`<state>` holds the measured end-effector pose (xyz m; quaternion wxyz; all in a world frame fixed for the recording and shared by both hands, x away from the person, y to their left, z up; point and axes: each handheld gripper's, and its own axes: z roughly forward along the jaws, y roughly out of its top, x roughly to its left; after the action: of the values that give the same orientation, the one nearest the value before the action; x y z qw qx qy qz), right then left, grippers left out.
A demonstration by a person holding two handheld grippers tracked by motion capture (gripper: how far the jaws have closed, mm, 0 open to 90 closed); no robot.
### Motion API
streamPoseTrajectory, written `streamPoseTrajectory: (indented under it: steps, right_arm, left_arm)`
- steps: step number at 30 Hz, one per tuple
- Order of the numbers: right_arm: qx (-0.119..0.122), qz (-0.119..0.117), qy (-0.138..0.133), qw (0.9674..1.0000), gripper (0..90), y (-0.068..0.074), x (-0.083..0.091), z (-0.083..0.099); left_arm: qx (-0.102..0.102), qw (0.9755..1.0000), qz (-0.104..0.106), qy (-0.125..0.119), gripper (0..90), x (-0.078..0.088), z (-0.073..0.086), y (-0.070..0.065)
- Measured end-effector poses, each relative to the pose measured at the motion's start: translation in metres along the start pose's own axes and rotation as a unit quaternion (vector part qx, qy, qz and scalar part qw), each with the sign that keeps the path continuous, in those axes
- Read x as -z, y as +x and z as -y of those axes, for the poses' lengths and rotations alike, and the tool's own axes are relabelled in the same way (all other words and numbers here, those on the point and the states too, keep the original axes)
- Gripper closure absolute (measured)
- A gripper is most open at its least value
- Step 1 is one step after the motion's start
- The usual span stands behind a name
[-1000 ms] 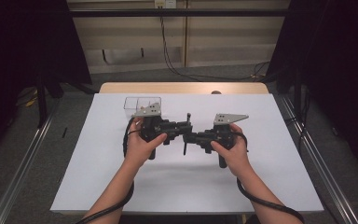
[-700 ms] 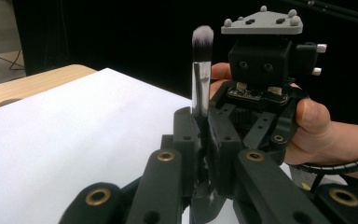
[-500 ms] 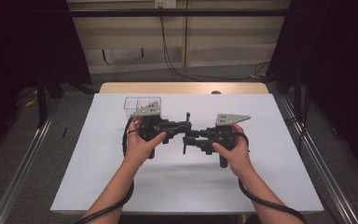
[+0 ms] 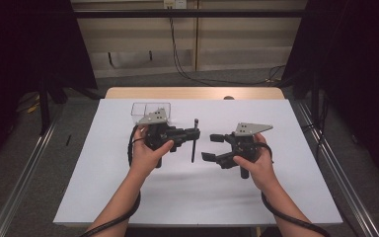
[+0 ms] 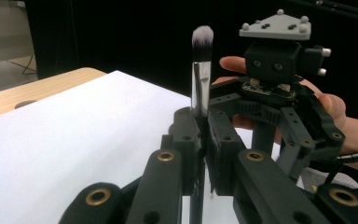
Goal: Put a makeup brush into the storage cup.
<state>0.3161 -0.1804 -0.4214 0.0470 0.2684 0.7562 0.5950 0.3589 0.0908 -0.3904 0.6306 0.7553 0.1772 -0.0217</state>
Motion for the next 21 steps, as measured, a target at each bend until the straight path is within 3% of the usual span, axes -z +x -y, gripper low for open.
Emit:
streamPoseTrajectory:
  steps: [4, 21]
  right_arm:
    - [0.016, 0.008, 0.015, 0.9997, 12.9, 0.002, 0.005, 0.003]
    - [0.021, 0.049, 0.023, 0.9983, 9.7, -0.004, 0.033, 0.021]
  left_arm:
    - [-0.001, 1.0000, -0.003, 0.001, 83.7, 0.001, -0.001, 0.001]
    - [-0.002, 0.9998, -0.022, -0.001, 83.7, 0.011, 0.002, 0.009]
